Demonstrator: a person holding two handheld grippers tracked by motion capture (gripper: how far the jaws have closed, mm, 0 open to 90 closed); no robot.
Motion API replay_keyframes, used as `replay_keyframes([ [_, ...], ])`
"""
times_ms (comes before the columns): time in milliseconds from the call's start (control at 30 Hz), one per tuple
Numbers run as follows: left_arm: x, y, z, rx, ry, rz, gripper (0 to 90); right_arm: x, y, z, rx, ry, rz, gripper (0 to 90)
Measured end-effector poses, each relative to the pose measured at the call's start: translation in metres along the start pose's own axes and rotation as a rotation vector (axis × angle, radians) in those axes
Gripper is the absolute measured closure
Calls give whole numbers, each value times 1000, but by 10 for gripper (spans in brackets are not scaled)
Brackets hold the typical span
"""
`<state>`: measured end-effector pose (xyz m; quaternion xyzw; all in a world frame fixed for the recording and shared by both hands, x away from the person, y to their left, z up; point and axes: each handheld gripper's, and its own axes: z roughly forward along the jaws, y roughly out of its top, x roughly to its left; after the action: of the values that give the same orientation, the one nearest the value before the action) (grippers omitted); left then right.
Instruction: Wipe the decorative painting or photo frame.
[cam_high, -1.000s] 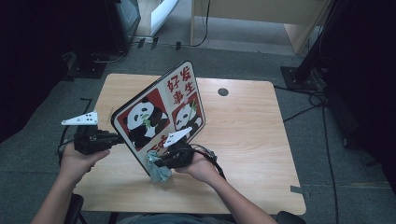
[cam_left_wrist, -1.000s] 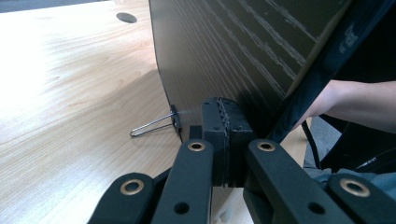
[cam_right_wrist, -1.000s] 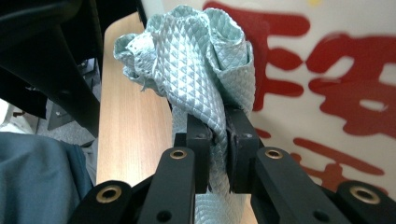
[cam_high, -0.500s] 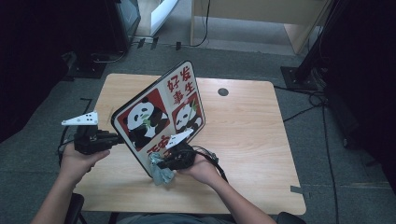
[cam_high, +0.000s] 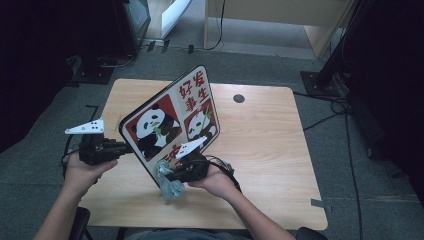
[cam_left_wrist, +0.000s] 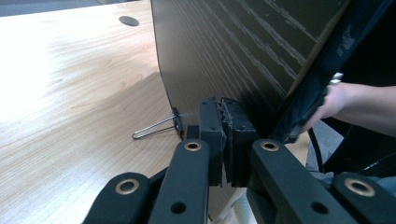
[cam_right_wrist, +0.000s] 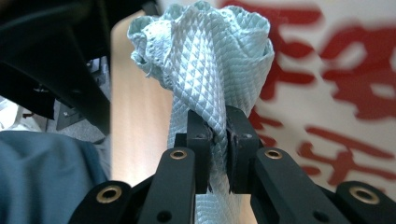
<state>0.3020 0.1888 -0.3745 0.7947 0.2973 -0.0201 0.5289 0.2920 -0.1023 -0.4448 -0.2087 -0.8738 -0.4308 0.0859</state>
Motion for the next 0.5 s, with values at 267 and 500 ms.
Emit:
replay_keyframes([
  [267,1,-1,0,4,10,-5,879,29,19,3,-10,44,-70,825],
  [500,0,-2,0,5,11,-6,878,40,25,17,18,76,-103,825],
])
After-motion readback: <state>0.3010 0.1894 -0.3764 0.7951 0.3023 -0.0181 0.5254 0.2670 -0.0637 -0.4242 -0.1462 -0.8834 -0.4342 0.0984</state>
